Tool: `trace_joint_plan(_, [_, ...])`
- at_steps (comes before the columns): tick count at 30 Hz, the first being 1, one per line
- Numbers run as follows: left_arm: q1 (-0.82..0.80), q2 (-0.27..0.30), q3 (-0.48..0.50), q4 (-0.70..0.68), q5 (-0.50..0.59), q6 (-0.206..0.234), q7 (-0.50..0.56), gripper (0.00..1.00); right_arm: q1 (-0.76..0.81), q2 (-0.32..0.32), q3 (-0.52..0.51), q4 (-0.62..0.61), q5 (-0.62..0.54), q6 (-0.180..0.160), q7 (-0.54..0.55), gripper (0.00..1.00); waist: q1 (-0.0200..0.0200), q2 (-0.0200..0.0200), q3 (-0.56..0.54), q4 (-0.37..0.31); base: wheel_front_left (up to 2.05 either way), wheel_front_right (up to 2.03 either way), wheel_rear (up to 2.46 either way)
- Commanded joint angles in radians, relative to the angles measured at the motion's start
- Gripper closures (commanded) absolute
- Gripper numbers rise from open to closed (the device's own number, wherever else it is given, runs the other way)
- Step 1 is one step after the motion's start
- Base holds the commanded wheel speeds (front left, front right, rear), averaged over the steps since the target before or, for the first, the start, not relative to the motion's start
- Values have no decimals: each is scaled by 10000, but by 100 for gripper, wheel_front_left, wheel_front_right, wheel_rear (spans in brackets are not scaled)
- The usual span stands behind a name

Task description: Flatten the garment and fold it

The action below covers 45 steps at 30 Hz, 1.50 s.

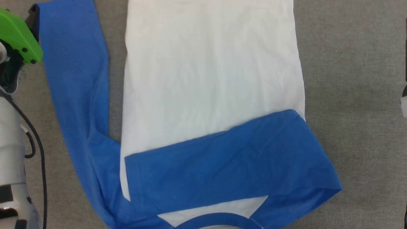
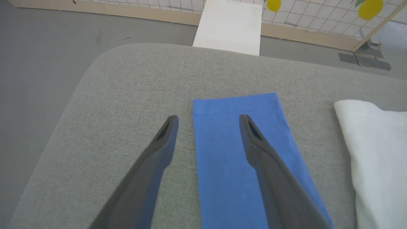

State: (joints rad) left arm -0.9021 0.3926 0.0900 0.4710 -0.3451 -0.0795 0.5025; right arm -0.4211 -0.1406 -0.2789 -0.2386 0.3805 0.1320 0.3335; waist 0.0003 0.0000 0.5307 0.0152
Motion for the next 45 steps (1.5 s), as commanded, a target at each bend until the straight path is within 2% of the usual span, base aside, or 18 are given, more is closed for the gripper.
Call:
trace_joint_plan(1, [-288,144,-4,195,-102,-45,222,0,-146,-47,-52,-168,-38,-13,55,0,-3,0,791,-264,0,0,0])
trace_joint_plan(9, [-639,460,-42,1229,-236,215,1644,0,69,-5,-231,-634,35,-13,265,0,-3,0,1149,-261,0,0,0])
trace_joint_plan(14, [-620,386,77,1608,-610,405,2708,0,153,21,-324,-838,78,-13,384,0,-3,0,1227,-217,0,0,0])
trace_joint_plan(15, [-620,349,111,1604,-717,407,2868,56,159,13,-367,-886,77,-13,403,0,-3,0,1251,-197,0,0,0])
trace_joint_plan(17, [-605,303,140,1535,-877,342,3021,100,159,30,-449,-957,82,-13,421,0,-3,0,1285,-164,0,0,0])
trace_joint_plan(24, [-663,217,428,1115,-1222,104,1843,100,184,85,-551,-917,50,-13,428,0,-3,0,1189,-30,0,0,0])
trace_joint_plan(31, [-901,48,1191,1044,-1469,641,8,100,129,44,-391,-648,-1,-13,334,0,-3,0,587,323,0,0,0])
trace_joint_plan(36, [-774,103,1527,1080,-1388,1115,-797,100,158,38,-217,-312,-33,-13,281,0,-3,0,-130,665,0,0,0])
trace_joint_plan(38, [-679,70,1614,971,-1522,1031,-914,100,194,61,-165,-123,-46,-13,239,0,-3,0,-492,794,0,0,0])
trace_joint_plan(45, [109,-322,1321,-483,-1984,190,-789,100,459,217,34,592,-104,-13,34,0,-3,0,-1923,1094,0,0,0])
